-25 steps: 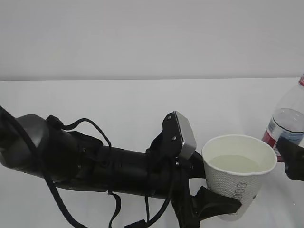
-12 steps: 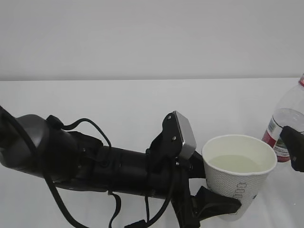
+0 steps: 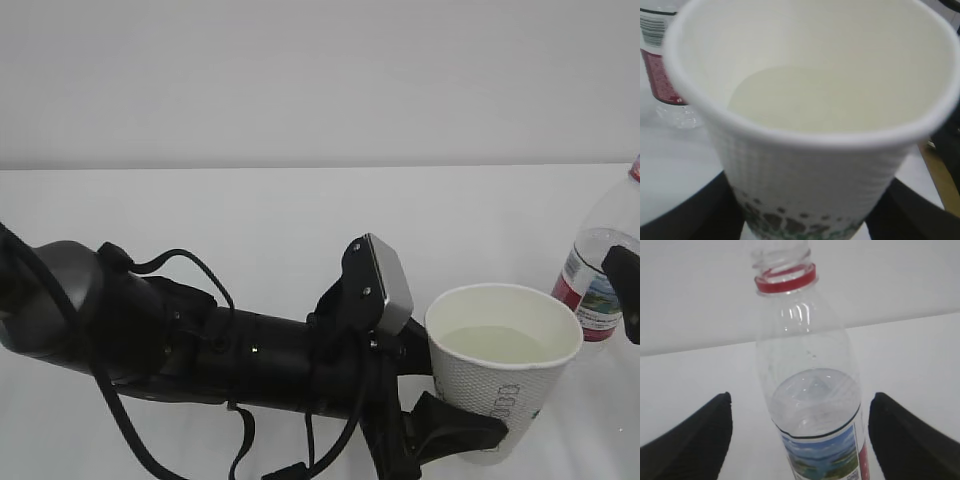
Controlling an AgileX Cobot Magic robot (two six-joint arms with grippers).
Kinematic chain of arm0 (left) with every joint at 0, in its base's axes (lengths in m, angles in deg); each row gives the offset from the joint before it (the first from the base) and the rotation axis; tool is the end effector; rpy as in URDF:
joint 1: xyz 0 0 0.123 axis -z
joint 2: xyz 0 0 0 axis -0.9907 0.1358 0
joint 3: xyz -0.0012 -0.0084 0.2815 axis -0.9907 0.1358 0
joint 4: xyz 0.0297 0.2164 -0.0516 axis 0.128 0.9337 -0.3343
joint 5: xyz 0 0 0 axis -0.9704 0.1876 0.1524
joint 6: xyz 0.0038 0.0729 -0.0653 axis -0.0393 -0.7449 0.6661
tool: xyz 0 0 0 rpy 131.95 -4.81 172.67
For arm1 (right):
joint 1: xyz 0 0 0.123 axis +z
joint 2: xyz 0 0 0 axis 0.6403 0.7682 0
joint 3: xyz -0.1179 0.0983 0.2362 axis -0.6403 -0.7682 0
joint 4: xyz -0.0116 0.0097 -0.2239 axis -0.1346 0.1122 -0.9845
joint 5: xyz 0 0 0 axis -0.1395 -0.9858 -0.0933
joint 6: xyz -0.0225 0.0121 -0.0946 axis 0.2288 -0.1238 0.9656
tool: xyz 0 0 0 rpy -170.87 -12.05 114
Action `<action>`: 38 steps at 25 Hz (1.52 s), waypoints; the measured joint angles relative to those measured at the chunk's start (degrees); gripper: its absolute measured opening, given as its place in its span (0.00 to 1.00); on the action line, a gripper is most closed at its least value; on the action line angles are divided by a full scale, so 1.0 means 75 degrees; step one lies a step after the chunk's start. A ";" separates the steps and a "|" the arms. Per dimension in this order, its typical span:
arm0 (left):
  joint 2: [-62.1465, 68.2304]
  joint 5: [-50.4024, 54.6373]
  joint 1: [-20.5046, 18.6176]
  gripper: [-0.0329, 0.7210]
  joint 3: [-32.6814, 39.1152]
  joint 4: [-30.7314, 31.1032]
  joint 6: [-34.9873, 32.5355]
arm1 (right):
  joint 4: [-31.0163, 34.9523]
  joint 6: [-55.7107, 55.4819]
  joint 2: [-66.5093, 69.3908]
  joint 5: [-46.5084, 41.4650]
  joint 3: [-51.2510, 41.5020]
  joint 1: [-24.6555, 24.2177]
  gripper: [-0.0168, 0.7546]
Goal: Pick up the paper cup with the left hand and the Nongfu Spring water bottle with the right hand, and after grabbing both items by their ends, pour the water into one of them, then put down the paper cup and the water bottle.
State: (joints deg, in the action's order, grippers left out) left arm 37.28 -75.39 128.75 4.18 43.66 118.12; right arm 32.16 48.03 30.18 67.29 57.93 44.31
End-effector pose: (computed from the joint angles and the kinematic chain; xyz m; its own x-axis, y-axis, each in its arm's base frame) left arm 0.2046 -0.3064 0.1398 -0.1745 0.2870 -0.9419 0.9842 0.0786 -0.1584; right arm 0.1727 0.0136 0.1811 -0.1939 0.1523 -0.9691 -0.0467 0.9853 0.1642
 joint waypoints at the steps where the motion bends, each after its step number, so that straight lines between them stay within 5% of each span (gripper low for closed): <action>1: 0.0000 0.0000 0.0000 0.70 0.0000 0.0000 0.0000 | 0.0000 0.0000 -0.0031 -0.0025 0.0000 0.0000 0.86; 11: 0.0000 0.0208 0.0000 0.70 0.0000 0.0000 0.0000 | 0.0000 0.0000 -0.0679 -0.0933 0.0745 0.0000 0.86; 25: 0.0000 0.0208 0.0000 0.70 0.0000 -0.0017 0.0000 | 0.0072 0.0375 -0.2371 -0.4502 0.1924 0.0000 0.85; 38: 0.0000 0.0208 0.0000 0.70 0.0000 -0.0467 0.0000 | 0.0086 0.0392 -0.2872 -0.5133 0.1941 0.0000 0.85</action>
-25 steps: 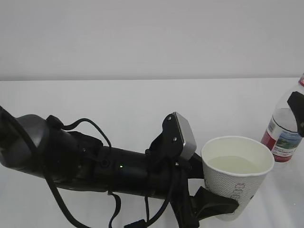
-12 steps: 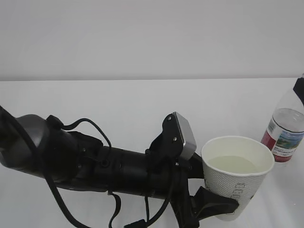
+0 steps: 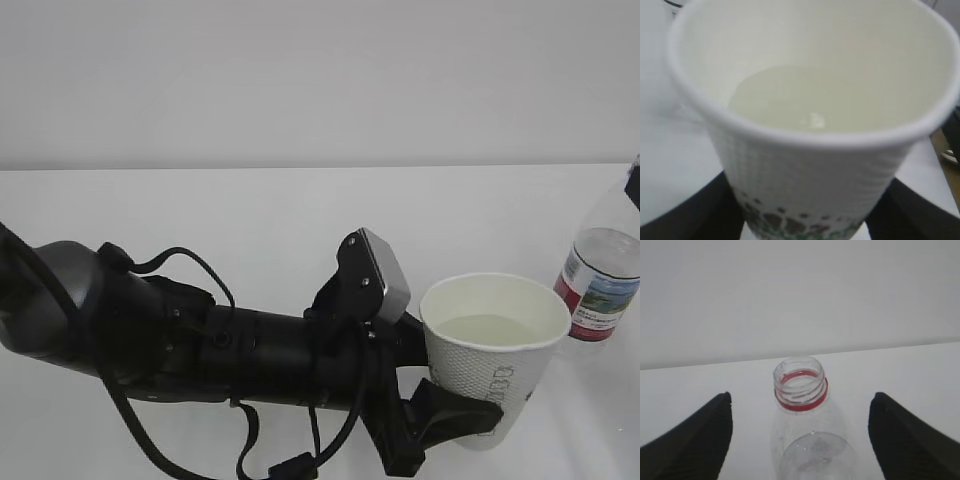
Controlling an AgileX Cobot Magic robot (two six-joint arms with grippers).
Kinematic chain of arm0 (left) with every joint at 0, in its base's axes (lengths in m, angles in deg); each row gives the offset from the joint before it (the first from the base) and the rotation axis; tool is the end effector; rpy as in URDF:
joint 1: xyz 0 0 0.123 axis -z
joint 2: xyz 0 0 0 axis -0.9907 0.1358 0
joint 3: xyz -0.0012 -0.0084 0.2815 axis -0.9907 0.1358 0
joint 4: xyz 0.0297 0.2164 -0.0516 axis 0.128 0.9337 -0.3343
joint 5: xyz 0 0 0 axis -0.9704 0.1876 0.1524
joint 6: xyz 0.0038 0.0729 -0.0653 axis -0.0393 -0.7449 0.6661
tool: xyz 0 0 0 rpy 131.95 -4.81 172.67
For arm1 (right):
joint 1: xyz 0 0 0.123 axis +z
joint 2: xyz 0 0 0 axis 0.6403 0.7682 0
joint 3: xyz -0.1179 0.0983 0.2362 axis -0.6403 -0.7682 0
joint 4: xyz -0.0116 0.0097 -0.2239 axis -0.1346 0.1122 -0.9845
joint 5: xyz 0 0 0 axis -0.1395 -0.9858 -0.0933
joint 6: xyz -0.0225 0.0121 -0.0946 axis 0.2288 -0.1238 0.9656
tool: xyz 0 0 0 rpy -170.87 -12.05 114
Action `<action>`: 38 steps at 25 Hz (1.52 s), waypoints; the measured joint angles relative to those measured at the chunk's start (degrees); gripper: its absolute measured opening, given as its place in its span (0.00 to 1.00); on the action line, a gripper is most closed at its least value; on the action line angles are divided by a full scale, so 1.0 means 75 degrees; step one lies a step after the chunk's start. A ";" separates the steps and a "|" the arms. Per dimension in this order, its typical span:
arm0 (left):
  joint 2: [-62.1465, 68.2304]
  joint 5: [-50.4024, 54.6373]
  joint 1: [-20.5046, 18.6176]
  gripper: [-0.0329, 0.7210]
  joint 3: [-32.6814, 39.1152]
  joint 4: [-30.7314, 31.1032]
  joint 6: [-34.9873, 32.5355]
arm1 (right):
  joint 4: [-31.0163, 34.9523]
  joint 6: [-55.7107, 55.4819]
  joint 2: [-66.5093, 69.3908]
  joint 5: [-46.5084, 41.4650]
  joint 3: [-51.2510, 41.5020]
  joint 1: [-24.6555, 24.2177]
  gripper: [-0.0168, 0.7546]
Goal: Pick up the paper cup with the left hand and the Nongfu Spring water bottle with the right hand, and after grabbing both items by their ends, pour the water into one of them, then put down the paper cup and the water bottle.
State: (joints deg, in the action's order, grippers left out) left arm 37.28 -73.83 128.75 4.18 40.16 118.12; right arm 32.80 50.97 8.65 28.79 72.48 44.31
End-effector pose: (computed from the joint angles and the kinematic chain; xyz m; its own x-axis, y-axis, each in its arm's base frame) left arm 0.2099 -0.3059 0.1392 -0.2111 0.2792 -0.9367 0.9739 0.1418 -0.1773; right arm 0.1730 0.0132 0.2451 -0.2322 0.1086 -0.9666 -0.0452 0.9915 0.1222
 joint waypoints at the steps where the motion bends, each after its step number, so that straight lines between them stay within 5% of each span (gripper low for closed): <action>1: 0.0000 0.0000 0.0000 0.70 0.0000 -0.0099 0.0000 | 0.0000 0.0000 0.0000 -0.0038 0.0000 0.0000 0.85; 21: 0.0000 -0.0425 -0.0030 0.70 0.0000 -0.1009 -0.0457 | 0.0000 0.0016 0.0000 -0.0051 0.0000 0.0000 0.82; 38: 0.0000 -0.0441 -0.1001 0.70 0.0000 -0.1038 -0.0475 | 0.0000 0.0060 0.0000 -0.0051 0.0000 0.0000 0.80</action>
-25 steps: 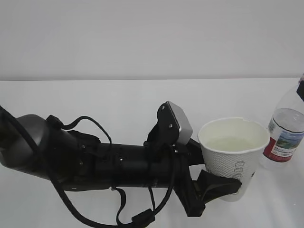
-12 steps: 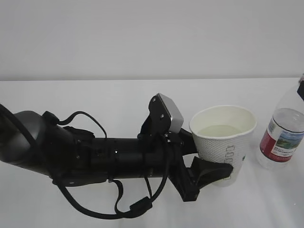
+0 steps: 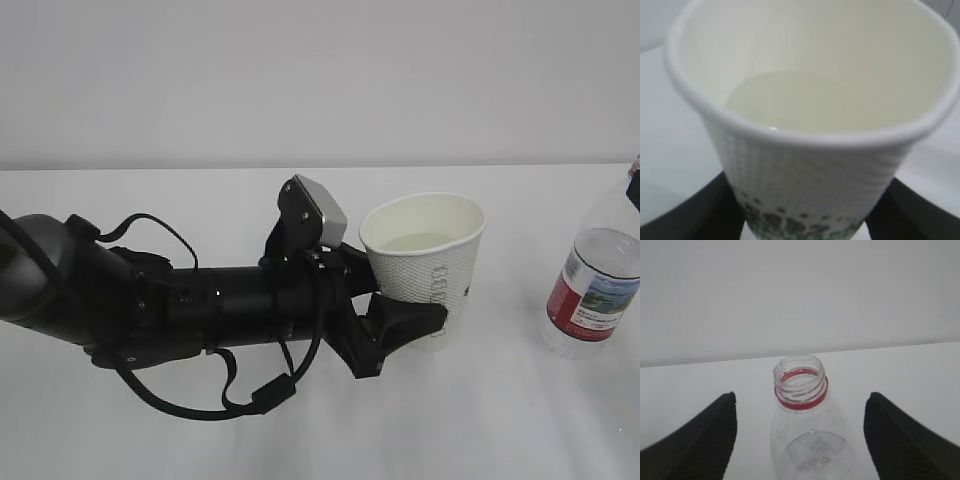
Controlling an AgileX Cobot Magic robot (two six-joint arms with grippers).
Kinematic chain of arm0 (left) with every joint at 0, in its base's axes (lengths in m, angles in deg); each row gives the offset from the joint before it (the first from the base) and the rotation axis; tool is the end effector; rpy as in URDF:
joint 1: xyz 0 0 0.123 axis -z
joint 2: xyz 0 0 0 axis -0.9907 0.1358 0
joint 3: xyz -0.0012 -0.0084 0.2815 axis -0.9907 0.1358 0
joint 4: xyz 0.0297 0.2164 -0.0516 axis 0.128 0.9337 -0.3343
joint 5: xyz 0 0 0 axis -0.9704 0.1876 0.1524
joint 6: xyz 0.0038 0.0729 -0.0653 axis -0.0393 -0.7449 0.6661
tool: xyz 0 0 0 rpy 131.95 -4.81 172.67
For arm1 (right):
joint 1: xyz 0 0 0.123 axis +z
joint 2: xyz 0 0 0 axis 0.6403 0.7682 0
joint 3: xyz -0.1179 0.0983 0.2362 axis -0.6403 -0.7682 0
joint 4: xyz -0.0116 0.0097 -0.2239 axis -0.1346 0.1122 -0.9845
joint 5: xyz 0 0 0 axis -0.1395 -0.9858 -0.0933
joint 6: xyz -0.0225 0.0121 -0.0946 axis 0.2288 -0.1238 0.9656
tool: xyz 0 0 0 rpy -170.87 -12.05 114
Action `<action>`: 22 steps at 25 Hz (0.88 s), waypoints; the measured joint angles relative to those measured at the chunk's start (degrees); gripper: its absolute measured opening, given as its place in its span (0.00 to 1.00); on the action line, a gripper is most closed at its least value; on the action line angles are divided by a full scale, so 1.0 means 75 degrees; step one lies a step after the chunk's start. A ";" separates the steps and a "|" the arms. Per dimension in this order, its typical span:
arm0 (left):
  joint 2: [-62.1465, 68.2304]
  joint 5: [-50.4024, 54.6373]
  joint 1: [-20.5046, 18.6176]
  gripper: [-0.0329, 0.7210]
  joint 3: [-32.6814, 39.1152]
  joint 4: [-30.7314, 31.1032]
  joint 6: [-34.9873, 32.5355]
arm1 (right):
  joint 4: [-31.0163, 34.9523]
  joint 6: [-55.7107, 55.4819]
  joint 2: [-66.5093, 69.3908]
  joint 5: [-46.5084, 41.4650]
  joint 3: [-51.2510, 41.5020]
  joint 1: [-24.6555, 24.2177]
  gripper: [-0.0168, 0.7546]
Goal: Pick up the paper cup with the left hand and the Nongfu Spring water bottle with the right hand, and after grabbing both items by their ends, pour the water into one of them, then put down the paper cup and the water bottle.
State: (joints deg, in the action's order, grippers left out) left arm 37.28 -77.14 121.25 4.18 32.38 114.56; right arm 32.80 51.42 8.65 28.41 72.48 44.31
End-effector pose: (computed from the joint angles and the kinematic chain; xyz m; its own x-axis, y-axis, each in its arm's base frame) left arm 0.2562 -0.2761 0.1480 -0.2381 0.1445 -0.9604 0.9269 0.3293 -0.1802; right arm 0.1728 0.0132 0.2445 -0.2382 0.1003 -0.9660 -0.0463 0.9923 0.1144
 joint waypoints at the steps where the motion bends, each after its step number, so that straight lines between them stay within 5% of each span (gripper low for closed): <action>1: 0.0000 0.0000 -0.0055 0.70 0.0000 0.0000 0.0000 | 0.0000 0.0000 0.0000 0.0000 0.0000 0.0000 0.79; 22: 0.0000 -0.0018 -0.0759 0.70 0.0115 0.0015 -0.0003 | 0.0000 0.0080 0.0000 0.0000 0.0000 0.0000 0.79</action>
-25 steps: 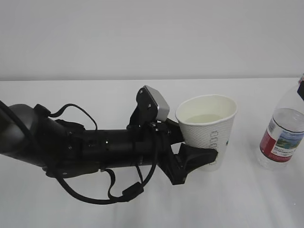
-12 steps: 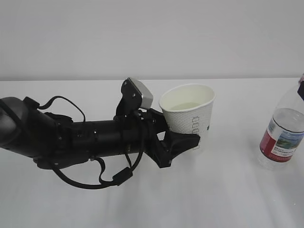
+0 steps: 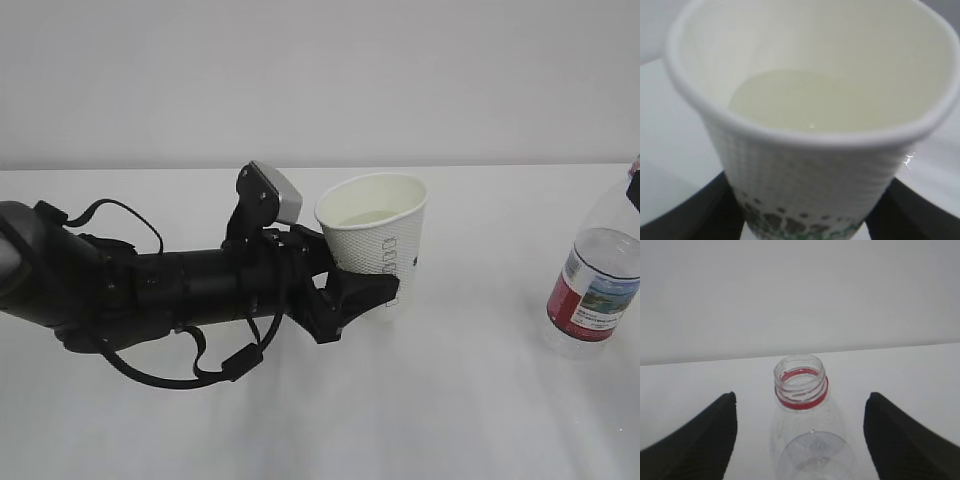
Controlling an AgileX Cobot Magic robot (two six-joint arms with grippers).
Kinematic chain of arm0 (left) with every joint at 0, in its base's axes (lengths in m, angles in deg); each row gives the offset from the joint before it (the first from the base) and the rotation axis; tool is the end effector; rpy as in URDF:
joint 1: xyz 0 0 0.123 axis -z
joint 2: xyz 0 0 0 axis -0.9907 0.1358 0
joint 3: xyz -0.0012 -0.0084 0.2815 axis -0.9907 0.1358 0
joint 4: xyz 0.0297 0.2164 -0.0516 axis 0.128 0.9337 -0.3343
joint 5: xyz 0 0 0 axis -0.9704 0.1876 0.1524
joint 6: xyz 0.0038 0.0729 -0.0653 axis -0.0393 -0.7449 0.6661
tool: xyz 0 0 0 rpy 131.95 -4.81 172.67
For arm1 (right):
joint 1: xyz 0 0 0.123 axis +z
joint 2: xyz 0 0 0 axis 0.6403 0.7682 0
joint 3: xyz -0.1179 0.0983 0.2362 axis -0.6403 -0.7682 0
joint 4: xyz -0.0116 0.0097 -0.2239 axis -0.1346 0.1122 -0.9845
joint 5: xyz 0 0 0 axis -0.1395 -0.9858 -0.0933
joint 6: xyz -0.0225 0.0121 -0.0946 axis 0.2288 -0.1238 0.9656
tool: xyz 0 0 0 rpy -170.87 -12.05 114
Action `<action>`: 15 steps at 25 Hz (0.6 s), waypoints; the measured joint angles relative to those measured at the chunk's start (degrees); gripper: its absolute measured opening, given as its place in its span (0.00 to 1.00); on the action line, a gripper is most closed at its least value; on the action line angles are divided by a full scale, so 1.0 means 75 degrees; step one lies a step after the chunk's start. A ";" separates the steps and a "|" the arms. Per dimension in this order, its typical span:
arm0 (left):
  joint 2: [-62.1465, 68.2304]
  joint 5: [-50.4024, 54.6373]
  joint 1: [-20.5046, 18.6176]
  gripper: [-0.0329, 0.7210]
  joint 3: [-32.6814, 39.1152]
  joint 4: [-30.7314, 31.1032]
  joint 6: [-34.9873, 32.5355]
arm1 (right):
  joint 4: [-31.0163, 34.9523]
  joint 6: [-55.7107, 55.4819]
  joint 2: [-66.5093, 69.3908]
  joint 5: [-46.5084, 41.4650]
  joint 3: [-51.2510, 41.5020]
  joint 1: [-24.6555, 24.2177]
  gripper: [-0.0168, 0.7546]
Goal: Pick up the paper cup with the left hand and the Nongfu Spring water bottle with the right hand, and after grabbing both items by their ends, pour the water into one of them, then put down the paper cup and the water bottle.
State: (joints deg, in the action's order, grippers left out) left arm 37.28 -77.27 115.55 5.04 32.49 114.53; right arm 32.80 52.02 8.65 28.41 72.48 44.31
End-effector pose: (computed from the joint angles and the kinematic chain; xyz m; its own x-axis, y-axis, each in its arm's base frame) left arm 0.2796 -0.2477 0.1450 -0.2614 0.1276 -0.9568 0.8886 0.4188 -0.1869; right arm 0.1728 0.0132 0.2445 -0.2377 0.0899 -0.9672 -0.0488 0.9933 0.1043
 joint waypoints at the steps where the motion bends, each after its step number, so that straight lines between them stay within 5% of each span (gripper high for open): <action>1: 0.0000 0.0000 -0.0063 0.70 0.0031 0.0014 0.0000 | 0.0000 0.0000 0.0000 0.0000 0.0000 0.0000 0.79; 15: 0.0000 -0.0178 -0.0767 0.70 0.0206 0.0017 -0.0384 | 0.0000 0.0017 0.0000 0.0000 0.0000 0.0000 0.79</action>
State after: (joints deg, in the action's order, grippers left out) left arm 37.28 -78.61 109.80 6.59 32.61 111.65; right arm 32.80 52.14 8.65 28.41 72.48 44.31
